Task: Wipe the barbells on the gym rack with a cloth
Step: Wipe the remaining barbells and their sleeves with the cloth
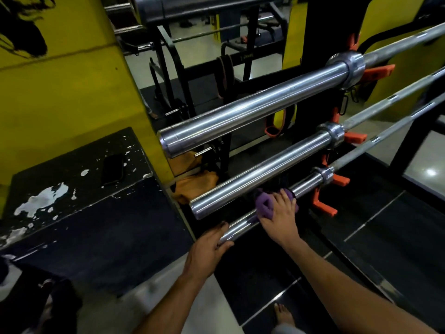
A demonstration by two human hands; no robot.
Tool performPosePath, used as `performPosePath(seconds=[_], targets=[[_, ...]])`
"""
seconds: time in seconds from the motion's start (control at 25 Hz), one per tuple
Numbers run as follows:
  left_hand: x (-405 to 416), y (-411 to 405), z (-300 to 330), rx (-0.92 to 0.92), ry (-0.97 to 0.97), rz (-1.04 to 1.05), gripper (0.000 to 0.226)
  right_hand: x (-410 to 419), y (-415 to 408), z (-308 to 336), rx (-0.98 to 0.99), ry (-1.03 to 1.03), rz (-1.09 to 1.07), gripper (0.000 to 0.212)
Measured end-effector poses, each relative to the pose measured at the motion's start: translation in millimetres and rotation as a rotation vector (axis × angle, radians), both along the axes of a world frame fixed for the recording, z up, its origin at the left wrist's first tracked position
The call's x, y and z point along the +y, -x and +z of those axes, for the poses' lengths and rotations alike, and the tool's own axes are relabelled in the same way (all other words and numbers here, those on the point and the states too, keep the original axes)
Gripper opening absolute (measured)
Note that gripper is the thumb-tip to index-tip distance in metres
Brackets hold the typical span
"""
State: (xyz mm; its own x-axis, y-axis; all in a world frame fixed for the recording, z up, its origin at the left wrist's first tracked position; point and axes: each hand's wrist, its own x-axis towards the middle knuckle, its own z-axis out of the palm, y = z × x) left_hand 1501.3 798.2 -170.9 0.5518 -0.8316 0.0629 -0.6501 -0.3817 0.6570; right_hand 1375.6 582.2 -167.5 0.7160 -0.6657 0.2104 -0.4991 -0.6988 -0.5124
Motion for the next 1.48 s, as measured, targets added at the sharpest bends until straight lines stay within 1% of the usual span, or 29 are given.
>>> performPosePath(seconds=[0.04, 0.12, 0.16, 0.2, 0.24, 0.32, 0.4, 0.44, 0.48, 0.52, 0.56, 0.64, 0.72, 0.8, 0.88, 0.96, 1.04, 1.08, 1.12, 1.16, 1.24, 1.28, 1.32, 1.36, 1.4, 1.44, 1.48], targets=[[2, 1, -3, -0.009, 0.002, 0.021, 0.053, 10, 1, -2, 0.006, 0.025, 0.081, 0.063], [4, 2, -3, -0.018, 0.011, 0.027, 0.051, 15, 17, -10, 0.002, 0.038, 0.313, 0.07], [3, 2, -1, -0.021, 0.017, 0.015, 0.052, 7, 29, -11, -0.008, 0.045, 0.389, 0.075], [3, 1, 0, -0.019, 0.02, 0.0, 0.052, -7, 41, -15, -0.013, 0.066, 0.421, 0.077], [3, 1, 1, -0.007, 0.021, -0.009, 0.052, -22, 48, -18, 0.006, 0.076, 0.409, 0.075], [4, -1, 3, 0.011, 0.01, -0.014, 0.053, -44, 38, -9, 0.043, 0.057, 0.274, 0.062], [5, -2, 3, 0.007, 0.012, -0.012, 0.054, -38, 7, 8, 0.094, -0.004, 0.066, 0.054], [6, -3, 4, 0.004, 0.01, -0.01, 0.054, -25, -7, 12, 0.106, -0.016, 0.016, 0.053], [6, -1, 6, 0.005, 0.002, -0.004, 0.054, -11, -15, 10, 0.105, 0.005, 0.024, 0.053], [6, -1, 7, 0.007, -0.012, 0.001, 0.055, 2, -14, 5, 0.082, 0.037, 0.095, 0.054], [6, -2, 6, 0.011, -0.018, -0.001, 0.055, 10, -2, -2, 0.051, 0.049, 0.198, 0.056], [3, -1, 7, 0.007, -0.022, 0.016, 0.056, -1, 31, -10, -0.036, 0.021, 0.389, 0.066], [6, 0, 13, 0.014, -0.029, 0.017, 0.057, -19, 47, -10, -0.103, 0.018, 0.382, 0.068], [4, 3, 17, 0.03, -0.062, 0.028, 0.057, -21, 32, -5, -0.133, -0.041, 0.255, 0.064], [0, 9, 36, 0.003, -0.174, 0.014, 0.055, -10, 10, -4, -0.105, -0.003, 0.158, 0.06], [-9, 10, 61, -0.148, -0.379, -0.092, 0.053, 0, 2, -7, -0.09, 0.009, 0.152, 0.057], [-22, 19, 97, -0.302, -0.559, -0.244, 0.049, -1, 6, -11, -0.078, -0.012, 0.145, 0.062], [-29, 27, 117, -0.358, -0.559, -0.332, 0.047, -4, 6, -10, -0.067, -0.024, 0.128, 0.066], [-35, 35, 140, -0.41, -0.513, -0.43, 0.045, -3, 5, -9, -0.037, -0.019, 0.118, 0.068], [-40, 39, 159, -0.461, -0.425, -0.535, 0.046, -1, 1, -9, -0.011, 0.014, 0.12, 0.065], [-50, 33, 187, -0.624, -0.159, -0.695, 0.057, 2, -5, -2, -0.008, 0.027, 0.135, 0.059], [-56, 20, 197, -0.705, -0.024, -0.727, 0.062, 3, -4, 4, -0.035, -0.022, 0.12, 0.055], [-62, 4, 204, -0.761, 0.031, -0.735, 0.063, 8, -2, 13, -0.081, -0.083, 0.075, 0.048], [-68, -14, 207, -0.765, 0.017, -0.719, 0.062, 18, 2, 21, -0.132, -0.107, 0.021, 0.04], [-75, -33, 203, -0.711, -0.055, -0.7, 0.062, 32, 4, 27, -0.181, -0.092, -0.017, 0.036], [-80, -49, 197, -0.626, -0.15, -0.689, 0.065, 50, 3, 27, -0.204, -0.045, -0.007, 0.039], [-80, -60, 189, -0.513, -0.203, -0.682, 0.067, 71, 0, 20, -0.194, 0.024, 0.044, 0.047]])
